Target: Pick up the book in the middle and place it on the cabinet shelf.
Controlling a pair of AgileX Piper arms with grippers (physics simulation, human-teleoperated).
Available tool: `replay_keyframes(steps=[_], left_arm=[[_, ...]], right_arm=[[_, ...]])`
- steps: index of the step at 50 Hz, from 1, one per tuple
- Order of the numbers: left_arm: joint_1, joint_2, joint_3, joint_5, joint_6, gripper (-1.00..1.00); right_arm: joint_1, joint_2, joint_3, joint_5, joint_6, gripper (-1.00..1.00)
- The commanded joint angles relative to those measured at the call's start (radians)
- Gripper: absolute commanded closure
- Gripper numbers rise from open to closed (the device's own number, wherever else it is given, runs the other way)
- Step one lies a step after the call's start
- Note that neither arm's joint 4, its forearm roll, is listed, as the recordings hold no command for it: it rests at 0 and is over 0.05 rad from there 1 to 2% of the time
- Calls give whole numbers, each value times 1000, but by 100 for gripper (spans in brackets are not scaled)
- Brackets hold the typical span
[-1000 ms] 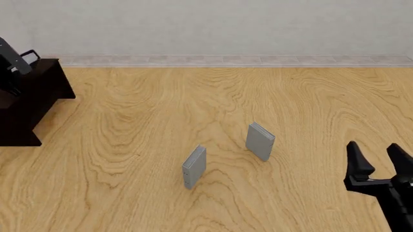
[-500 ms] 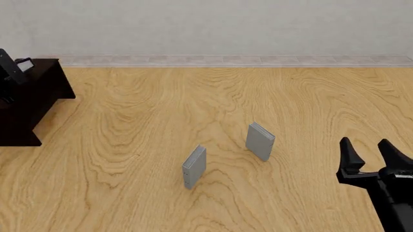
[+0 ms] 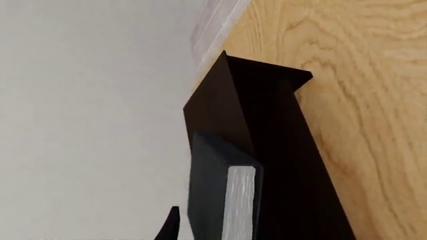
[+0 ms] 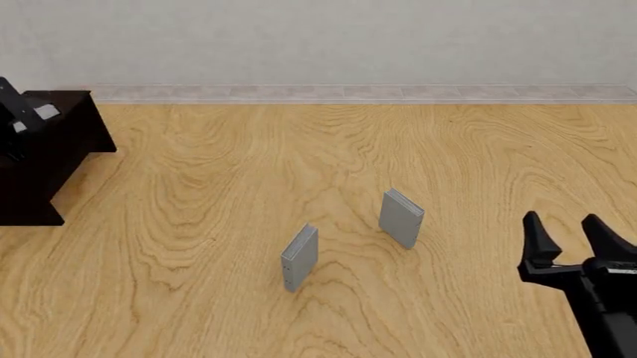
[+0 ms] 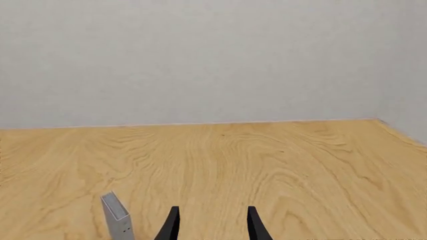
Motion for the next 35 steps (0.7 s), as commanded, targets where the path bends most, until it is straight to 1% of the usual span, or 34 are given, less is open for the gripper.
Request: replay_keyframes(steps=[1, 4, 8, 13, 14, 15, 16, 18, 22, 23, 24, 25, 26, 27, 29, 30, 33, 35], left_arm=[[-6, 26, 5, 74, -3, -100], [-24, 30, -2, 93, -17, -100], [-34, 38, -16, 101, -31, -100], [-36, 30, 0, 115, -33, -100], [-37, 12, 13, 124, -36, -100], [-37, 12, 14, 123, -36, -100], [-41, 11, 3, 154, -58, -100], [-48, -2, 10, 162, -74, -100], [-47, -19, 51, 152, -66, -100], [-64, -19, 24, 186, -111, -100], [-86, -20, -18, 229, -180, -100], [-91, -19, -23, 239, -193, -100], [-84, -19, 1, 220, -168, -100], [-86, -20, 9, 216, -165, -100], [-97, -25, 7, 230, -184, -100], [-102, -32, 16, 231, -182, -100], [-105, -45, 34, 229, -172, -100], [-116, -52, 27, 246, -187, -100]], right_arm=[[-1, -102, 0, 102, 5, -100], [-1, -185, 0, 186, 5, -100], [-1, -200, 0, 200, 6, -100], [-2, -211, 0, 211, 6, -100], [-3, -238, 0, 238, 8, -100], [-3, -244, 0, 245, 8, -100], [-4, -259, 0, 260, 9, -100], [-4, -284, 0, 285, 11, -100], [-4, -367, 0, 367, 13, -100], [-5, -392, 0, 392, 14, -100], [-5, -417, 0, 416, 16, -100], [-5, -434, 0, 434, 16, -100], [-5, -450, 0, 450, 16, -100], [-5, -462, 0, 462, 16, -100], [-5, -496, 0, 496, 17, -100], [-5, -512, 0, 512, 17, -100], [-6, -533, 0, 532, 20, -100], [-6, -544, 0, 542, 19, -100]])
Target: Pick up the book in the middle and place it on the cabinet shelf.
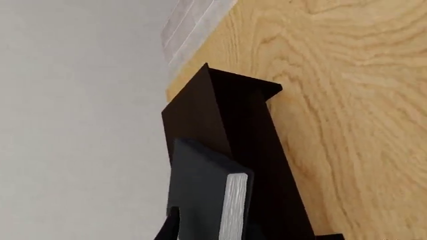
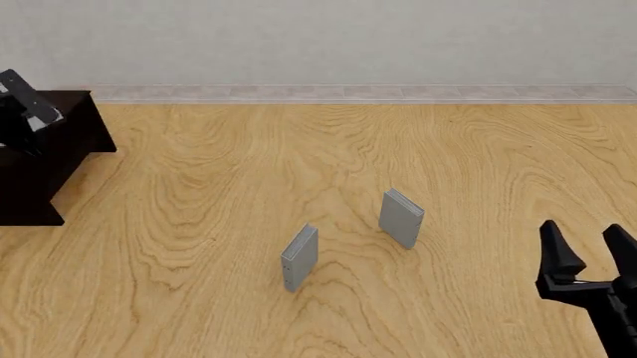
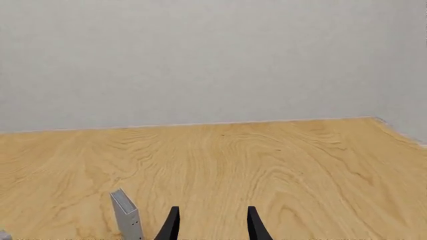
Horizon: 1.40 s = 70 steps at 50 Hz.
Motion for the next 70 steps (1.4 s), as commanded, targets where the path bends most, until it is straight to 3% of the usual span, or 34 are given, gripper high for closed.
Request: replay_keyframes(steps=[1, 6, 9, 12, 14, 18, 19, 31, 37, 41, 44, 56, 58, 61, 64, 66, 69, 70], left_arm=[[-68, -20, 44, 99, -22, -100], [-74, -42, 73, 104, -21, -100], [-94, -40, 24, 145, -94, -100], [-99, -47, 70, 136, -77, -100], [-117, -51, 60, 155, -123, -100], [-130, -69, 95, 125, -115, -100], [-141, -79, 84, 141, -153, -100], [-145, -159, 112, 141, -179, -100], [-169, -223, 179, 103, -206, -100], [-217, -286, 204, 96, -296, -100], [-220, -331, 269, 40, -270, -100], [-273, -476, 386, -21, -345, -100], [-285, -519, 402, -26, -411, -100], [-289, -567, 467, -68, -446, -100], [-291, -601, 548, -120, -441, -100], [-281, -626, 609, -169, -393, -100], [-317, -690, 624, -155, -515, -100], [-319, -705, 640, -163, -507, -100]], right_arm=[[-2, -130, 0, 128, 5, -100], [-1, -119, 0, 116, 6, -100], [-1, -93, 0, 90, 6, -100], [-1, -83, 0, 80, 6, -100], [-1, -95, 0, 92, 7, -100], [-2, -102, 0, 99, 8, -100], [0, -103, 0, 100, 9, -100], [-1, -69, 0, 65, 11, -100], [-1, -94, 0, 89, 13, -100], [1, -140, 0, 136, 12, -100], [0, -142, 0, 138, 13, -100], [1, -189, 0, 186, 10, -100], [1, -187, 0, 184, 10, -100], [2, -152, 0, 151, 10, -100], [2, -144, 0, 139, 11, -100], [1, -139, 0, 134, 12, -100], [0, -127, 0, 122, 12, -100], [-1, -126, 0, 120, 13, -100]])
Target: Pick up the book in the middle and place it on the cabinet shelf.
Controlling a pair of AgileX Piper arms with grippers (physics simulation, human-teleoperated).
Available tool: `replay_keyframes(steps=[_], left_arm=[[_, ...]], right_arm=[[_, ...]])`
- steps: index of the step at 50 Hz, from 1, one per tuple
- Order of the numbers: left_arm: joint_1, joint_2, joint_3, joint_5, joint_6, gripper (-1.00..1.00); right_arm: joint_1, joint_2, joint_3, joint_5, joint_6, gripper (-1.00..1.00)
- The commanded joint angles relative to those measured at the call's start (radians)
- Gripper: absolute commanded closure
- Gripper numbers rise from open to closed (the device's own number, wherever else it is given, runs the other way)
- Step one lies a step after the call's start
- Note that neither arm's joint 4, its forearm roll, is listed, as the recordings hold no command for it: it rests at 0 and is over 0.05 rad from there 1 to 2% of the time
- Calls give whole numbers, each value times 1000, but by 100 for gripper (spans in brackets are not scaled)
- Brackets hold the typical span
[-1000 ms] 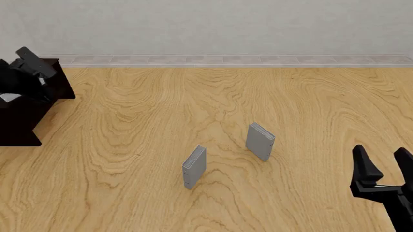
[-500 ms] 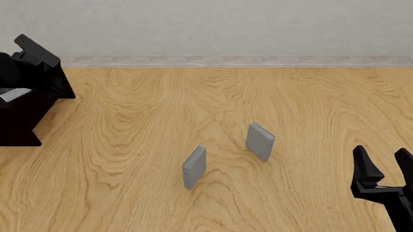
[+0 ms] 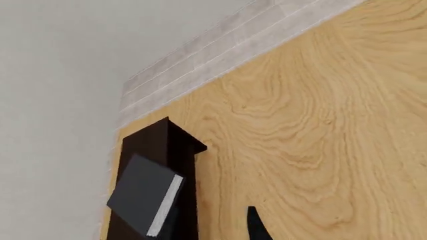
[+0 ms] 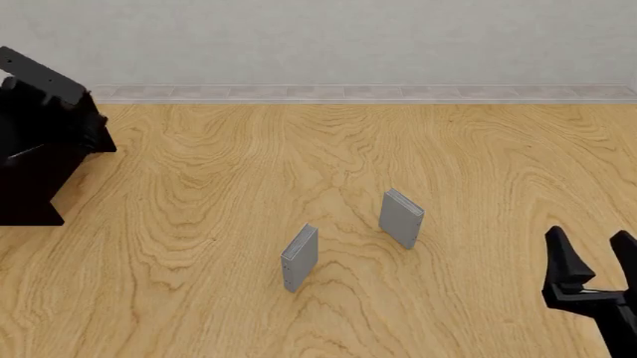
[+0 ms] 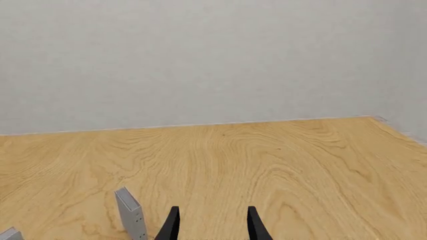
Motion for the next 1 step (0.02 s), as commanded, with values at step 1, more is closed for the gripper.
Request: replay_keyframes(steps=[1], left_arm=[[-44, -188, 191, -101, -111, -100]], right_arm=[[-2, 23, 0, -26, 2, -100]])
